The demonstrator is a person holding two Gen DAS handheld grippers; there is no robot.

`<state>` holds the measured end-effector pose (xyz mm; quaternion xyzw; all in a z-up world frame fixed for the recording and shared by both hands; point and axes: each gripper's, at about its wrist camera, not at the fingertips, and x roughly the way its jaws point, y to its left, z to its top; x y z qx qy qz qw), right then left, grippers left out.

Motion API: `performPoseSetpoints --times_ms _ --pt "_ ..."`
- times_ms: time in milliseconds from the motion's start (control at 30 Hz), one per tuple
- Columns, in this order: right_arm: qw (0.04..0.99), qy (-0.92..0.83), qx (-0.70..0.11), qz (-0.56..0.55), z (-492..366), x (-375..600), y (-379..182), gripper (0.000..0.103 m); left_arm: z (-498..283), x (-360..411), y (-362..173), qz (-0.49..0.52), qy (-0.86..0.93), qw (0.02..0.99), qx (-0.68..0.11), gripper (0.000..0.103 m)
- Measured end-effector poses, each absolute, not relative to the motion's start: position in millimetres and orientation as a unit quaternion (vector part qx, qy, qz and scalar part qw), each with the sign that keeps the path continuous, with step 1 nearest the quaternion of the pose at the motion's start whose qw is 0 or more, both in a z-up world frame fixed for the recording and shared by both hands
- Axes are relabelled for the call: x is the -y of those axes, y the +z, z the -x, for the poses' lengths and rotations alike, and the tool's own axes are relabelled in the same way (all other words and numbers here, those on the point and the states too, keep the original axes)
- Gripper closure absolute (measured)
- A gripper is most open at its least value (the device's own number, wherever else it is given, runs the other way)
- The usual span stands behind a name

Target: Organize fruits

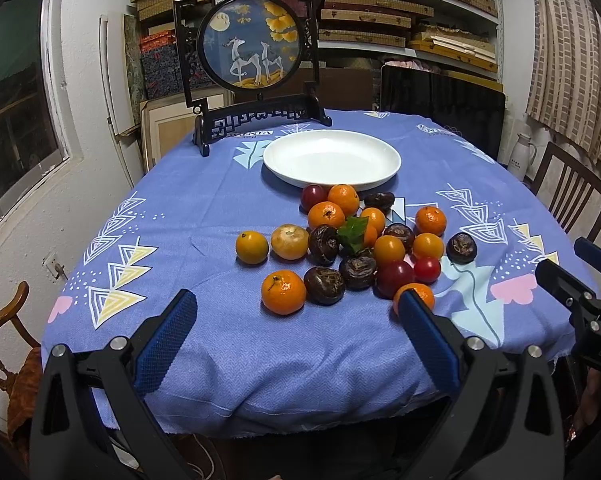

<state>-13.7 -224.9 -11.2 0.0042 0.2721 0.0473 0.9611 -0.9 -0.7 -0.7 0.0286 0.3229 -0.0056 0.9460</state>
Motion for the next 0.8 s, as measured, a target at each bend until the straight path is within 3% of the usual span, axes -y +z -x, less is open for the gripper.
performPoseSetpoints --times_ms 800 --pt "0.958 0.049 -0.283 -0.002 7.7 223.2 -17.6 0.004 -6.5 1.9 -7.6 -0.03 -0.005 0.942 -0.334 0.005"
